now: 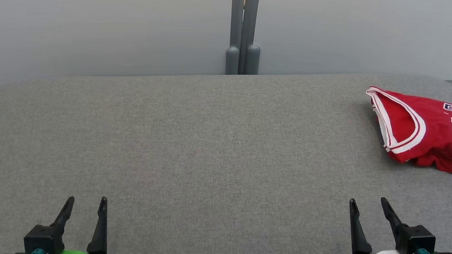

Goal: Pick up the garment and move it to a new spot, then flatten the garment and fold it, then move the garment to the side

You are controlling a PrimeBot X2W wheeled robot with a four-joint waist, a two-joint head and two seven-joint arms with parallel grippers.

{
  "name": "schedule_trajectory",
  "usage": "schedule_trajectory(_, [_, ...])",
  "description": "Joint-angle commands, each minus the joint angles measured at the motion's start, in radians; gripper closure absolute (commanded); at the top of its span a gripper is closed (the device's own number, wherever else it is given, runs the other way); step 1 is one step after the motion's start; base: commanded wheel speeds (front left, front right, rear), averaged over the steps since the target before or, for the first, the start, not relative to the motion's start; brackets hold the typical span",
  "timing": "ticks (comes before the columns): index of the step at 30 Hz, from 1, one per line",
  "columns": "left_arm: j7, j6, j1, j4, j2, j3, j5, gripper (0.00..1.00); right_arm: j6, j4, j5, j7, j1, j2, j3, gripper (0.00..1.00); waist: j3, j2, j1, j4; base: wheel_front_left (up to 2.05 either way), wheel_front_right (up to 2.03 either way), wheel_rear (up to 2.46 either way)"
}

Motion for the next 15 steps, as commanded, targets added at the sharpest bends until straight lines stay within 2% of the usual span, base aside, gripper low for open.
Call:
schedule_trajectory(1, [0.001, -0.002, -0.007, -0.004, 0.004, 0.000, -0.003, 0.00, -0.001, 0.002, -0.004, -0.004, 0.007, -0.001, 0.000, 0.00, 0.000, 0.0000, 0.0000, 0.000, 0.00, 0.00, 0.00])
schedule_trajectory(7, [0.001, -0.012, -0.010, -0.002, 0.004, -0.003, -0.024, 0.00, -0.001, 0.002, -0.007, -0.004, 0.003, -0.003, 0.002, 0.00, 0.001, 0.0000, 0.0000, 0.000, 0.00, 0.00, 0.00])
schedule_trajectory(8, [0.000, -0.010, 0.001, 0.004, 0.000, -0.003, -0.025, 1.00, 0.000, 0.004, -0.001, 0.000, 0.000, 0.000, 0.003, 1.00, 0.001, 0.0000, 0.0000, 0.000, 0.00, 0.00, 0.00])
schedule_trajectory(12, [0.002, -0.010, 0.019, 0.042, -0.005, -0.004, -0.028, 1.00, 0.000, 0.039, 0.003, 0.007, 0.023, 0.006, 0.002, 1.00, 0.001, 0.0000, 0.0000, 0.001, 0.00, 0.00, 0.00])
schedule_trajectory(15, [0.022, -0.012, 0.007, 0.048, -0.005, 0.008, -0.079, 1.00, 0.000, 0.046, 0.058, 0.028, 0.013, 0.007, -0.011, 1.00, 0.003, 0.0000, 0.0000, 0.002, 0.00, 0.00, 0.00])
